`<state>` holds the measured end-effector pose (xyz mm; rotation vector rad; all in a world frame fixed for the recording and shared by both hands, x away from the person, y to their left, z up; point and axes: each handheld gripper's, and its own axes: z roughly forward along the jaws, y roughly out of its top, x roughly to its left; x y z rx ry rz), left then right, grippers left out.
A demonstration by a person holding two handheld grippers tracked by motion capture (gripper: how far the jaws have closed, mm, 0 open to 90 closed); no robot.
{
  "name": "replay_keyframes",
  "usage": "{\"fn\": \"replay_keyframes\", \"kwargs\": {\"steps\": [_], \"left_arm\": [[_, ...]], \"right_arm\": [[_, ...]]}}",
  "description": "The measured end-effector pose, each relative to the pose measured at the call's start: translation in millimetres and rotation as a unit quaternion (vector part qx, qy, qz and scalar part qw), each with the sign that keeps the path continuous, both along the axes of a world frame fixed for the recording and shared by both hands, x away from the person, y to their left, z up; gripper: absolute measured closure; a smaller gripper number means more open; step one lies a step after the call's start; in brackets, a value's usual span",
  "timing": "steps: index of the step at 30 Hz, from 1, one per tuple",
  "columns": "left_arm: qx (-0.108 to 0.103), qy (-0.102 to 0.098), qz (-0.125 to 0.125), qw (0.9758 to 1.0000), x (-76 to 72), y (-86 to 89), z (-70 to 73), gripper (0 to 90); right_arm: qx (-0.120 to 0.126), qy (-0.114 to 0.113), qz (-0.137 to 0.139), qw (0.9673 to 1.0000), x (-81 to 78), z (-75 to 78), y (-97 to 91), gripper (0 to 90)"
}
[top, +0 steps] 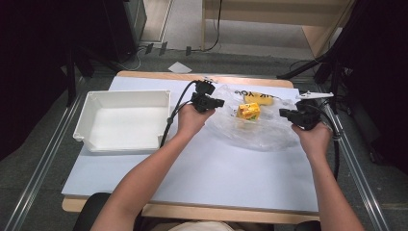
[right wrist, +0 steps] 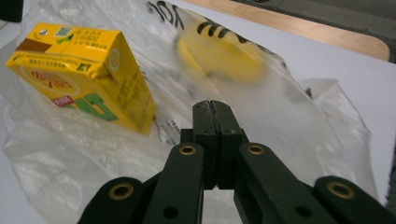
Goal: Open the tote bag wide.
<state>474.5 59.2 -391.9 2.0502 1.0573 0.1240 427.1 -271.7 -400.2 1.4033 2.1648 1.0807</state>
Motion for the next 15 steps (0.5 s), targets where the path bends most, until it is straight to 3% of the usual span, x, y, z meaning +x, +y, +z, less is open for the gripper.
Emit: {"fn": "replay_keyframes", "kwargs": {"steps": [4, 5, 8, 15], "left_arm": [[-0.001, 0.005, 0.000, 1.0000, -4.5, -7.2, -8.1, 90.0], [0.000, 0.006, -0.002, 1.0000, -6.3, -9.3, -11.7, 90.0], [0.000, 0.010, -0.005, 0.9999, -10.0, -13.4, -21.3, 90.0], [-0.006, 0.030, -0.002, 0.9995, -21.1, -15.4, -45.9, 90.0]], "right_arm": [[-0.003, -0.010, 0.015, 0.9998, 15.3, -3.0, 10.1, 90.0], [-0.002, -0.006, 0.020, 0.9998, 24.8, -6.4, 15.6, 90.0], [-0.004, -0.004, 0.025, 0.9997, 31.3, -9.8, 21.2, 90.0], [-0.012, 0.017, 0.034, 0.9992, 58.4, -33.2, 41.3, 90.0]]}}
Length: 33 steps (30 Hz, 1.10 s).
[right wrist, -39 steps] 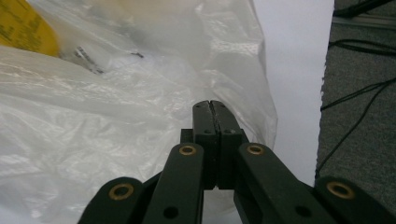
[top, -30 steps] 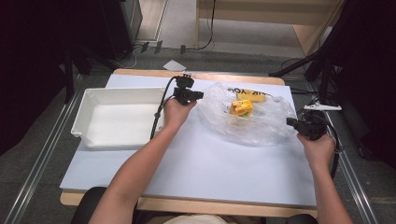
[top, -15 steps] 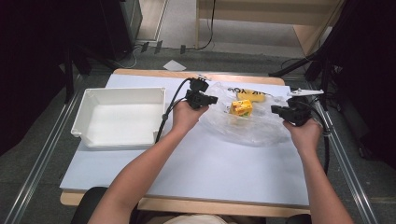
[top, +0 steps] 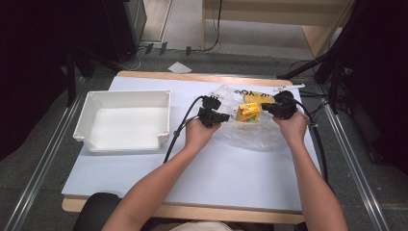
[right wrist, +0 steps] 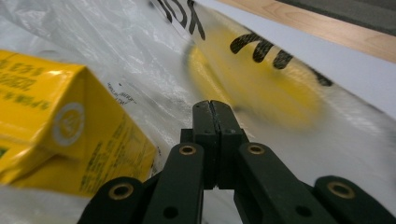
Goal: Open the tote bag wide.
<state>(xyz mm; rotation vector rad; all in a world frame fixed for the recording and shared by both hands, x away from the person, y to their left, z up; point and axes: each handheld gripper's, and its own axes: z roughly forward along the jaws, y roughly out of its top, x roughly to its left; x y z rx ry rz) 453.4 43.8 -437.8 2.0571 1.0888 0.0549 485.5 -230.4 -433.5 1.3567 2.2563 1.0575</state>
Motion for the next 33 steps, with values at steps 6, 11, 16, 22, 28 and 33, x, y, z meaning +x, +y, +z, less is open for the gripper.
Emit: {"fn": "replay_keyframes", "kwargs": {"steps": [6, 11, 16, 22, 28, 33], "left_arm": [[0.007, 0.000, -0.012, 0.9999, -9.4, -3.0, -9.0, 90.0], [0.003, 0.004, -0.021, 0.9998, -17.9, -5.9, -15.6, 90.0], [-0.001, 0.013, -0.035, 0.9993, -27.7, -6.1, -23.5, 90.0], [0.004, 0.020, -0.063, 0.9978, -44.8, -5.1, -29.4, 90.0], [0.005, 0.023, -0.077, 0.9968, -57.2, -0.9, -33.1, 90.0], [0.006, 0.028, -0.090, 0.9955, -67.2, 5.9, -35.5, 90.0]], "right_arm": [[0.002, 0.017, -0.002, 0.9998, 11.0, -12.5, 3.9, 90.0], [0.006, 0.027, -0.007, 0.9996, 18.3, -21.9, 6.4, 90.0], [0.006, 0.044, -0.012, 0.9989, 28.4, -31.5, 7.2, 90.0], [-0.008, 0.055, -0.022, 0.9982, 42.0, -37.2, 9.9, 90.0], [-0.001, 0.063, -0.039, 0.9973, 51.7, -39.3, 10.1, 90.0], [-0.005, 0.062, -0.046, 0.9970, 59.7, -38.7, 12.9, 90.0]]}}
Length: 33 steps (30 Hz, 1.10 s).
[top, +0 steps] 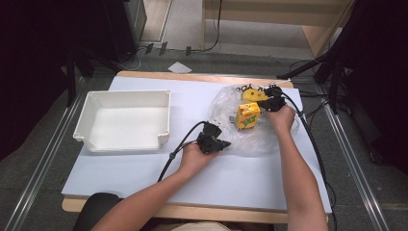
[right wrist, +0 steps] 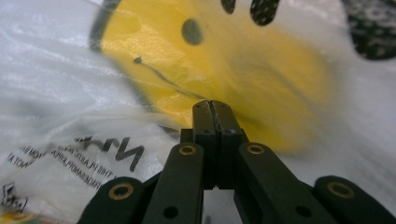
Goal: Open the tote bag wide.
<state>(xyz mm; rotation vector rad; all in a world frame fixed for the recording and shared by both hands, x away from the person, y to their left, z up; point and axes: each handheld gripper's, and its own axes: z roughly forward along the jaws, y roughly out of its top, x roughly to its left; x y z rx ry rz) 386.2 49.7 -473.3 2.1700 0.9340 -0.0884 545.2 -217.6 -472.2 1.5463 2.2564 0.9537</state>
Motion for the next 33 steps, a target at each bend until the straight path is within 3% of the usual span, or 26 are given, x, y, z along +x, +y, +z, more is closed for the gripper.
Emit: {"fn": "replay_keyframes", "kwargs": {"steps": [5, 8, 13, 16, 20, 23, 26, 33], "left_arm": [[0.003, 0.000, -0.011, 0.9999, -11.0, 11.1, 0.4, 90.0], [0.005, 0.002, -0.013, 0.9999, -12.7, 17.0, 1.3, 90.0], [0.007, 0.005, -0.013, 0.9999, -16.0, 24.6, 1.8, 90.0], [0.005, 0.007, -0.013, 0.9999, -19.5, 28.0, 1.9, 90.0], [0.007, 0.003, -0.017, 0.9998, -21.6, 30.7, 2.3, 89.7], [-0.001, 0.006, -0.008, 0.9999, -18.2, 33.2, 1.3, 89.4], [-0.004, 0.006, -0.009, 0.9999, -16.2, 31.5, 2.1, 88.2], [-0.027, -0.010, -0.013, 0.9995, -11.0, 25.7, 18.8, 83.6]], "right_arm": [[0.006, 0.004, -0.015, 0.9999, 8.7, -0.2, 0.0, 90.0], [-0.009, 0.001, -0.020, 0.9998, 15.0, 1.0, 3.6, 90.0], [-0.005, 0.000, -0.028, 0.9996, 21.1, 0.5, 4.7, 90.0], [-0.019, -0.002, -0.034, 0.9992, 28.3, 1.4, 6.3, 90.0], [-0.019, -0.003, -0.047, 0.9987, 34.8, 0.9, 3.1, 90.0], [-0.018, -0.003, -0.057, 0.9982, 36.8, 0.8, 2.7, 90.0], [-0.006, 0.007, -0.052, 0.9986, 36.0, 2.4, 4.0, 90.0], [0.013, -0.013, -0.022, 0.9996, 17.0, 25.8, 7.3, 90.0]]}}
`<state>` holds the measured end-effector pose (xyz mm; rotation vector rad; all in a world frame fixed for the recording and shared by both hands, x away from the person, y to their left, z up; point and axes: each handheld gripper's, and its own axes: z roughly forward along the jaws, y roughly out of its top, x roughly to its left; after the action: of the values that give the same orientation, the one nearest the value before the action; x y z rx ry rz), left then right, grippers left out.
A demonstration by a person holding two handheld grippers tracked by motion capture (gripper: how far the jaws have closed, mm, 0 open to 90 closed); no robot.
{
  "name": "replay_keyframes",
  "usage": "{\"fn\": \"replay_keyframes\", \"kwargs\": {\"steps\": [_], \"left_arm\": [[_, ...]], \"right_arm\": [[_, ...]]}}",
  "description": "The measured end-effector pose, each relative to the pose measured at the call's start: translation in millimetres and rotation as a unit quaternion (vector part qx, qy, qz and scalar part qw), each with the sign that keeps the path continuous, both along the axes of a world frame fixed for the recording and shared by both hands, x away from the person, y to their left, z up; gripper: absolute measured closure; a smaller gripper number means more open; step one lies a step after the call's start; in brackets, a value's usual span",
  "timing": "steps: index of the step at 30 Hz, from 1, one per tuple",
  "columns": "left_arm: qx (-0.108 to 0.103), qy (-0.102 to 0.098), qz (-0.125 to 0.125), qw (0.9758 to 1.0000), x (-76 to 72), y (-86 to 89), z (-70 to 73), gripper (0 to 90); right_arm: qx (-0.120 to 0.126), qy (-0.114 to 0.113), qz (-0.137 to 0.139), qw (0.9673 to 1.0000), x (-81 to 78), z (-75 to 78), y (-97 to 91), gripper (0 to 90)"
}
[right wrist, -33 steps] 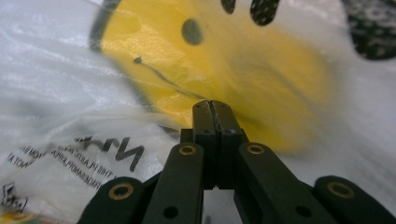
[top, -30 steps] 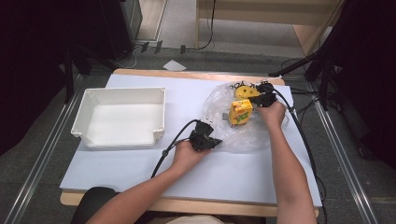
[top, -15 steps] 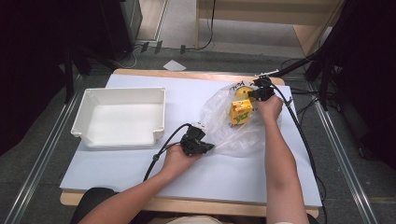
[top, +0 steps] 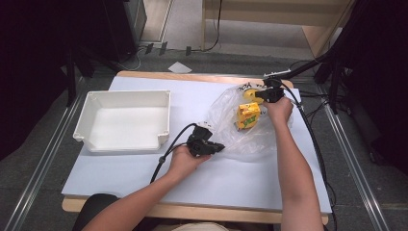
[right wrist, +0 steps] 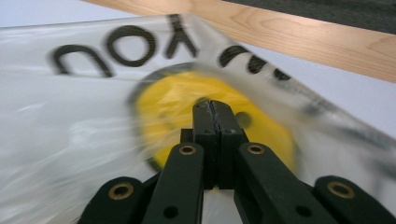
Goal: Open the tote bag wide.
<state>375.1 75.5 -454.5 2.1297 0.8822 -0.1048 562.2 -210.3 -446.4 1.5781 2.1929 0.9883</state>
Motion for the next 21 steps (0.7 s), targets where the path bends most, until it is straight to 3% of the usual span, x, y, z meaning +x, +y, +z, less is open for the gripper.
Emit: {"fn": "replay_keyframes", "kwargs": {"steps": [3, 9, 12, 21], "left_arm": [[-0.017, -0.001, 0.000, 0.9999, 5.1, 0.1, 11.5, 78.2], [-0.021, -0.008, -0.004, 0.9997, 10.1, -1.9, 28.4, 76.3], [-0.026, -0.014, -0.008, 0.9995, 11.4, -0.4, 40.4, 74.4], [-0.019, -0.049, -0.004, 0.9986, 31.6, -6.7, 71.8, 89.4]], "right_arm": [[0.003, -0.018, 0.022, 0.9996, -15.5, 14.0, 1.3, 90.0], [-0.014, -0.031, 0.045, 0.9984, -34.4, 26.0, -0.4, 90.0], [-0.005, -0.038, 0.050, 0.9980, -45.9, 31.8, -3.4, 90.0], [-0.006, -0.045, 0.068, 0.9967, -75.0, 34.1, -9.6, 90.0]]}}
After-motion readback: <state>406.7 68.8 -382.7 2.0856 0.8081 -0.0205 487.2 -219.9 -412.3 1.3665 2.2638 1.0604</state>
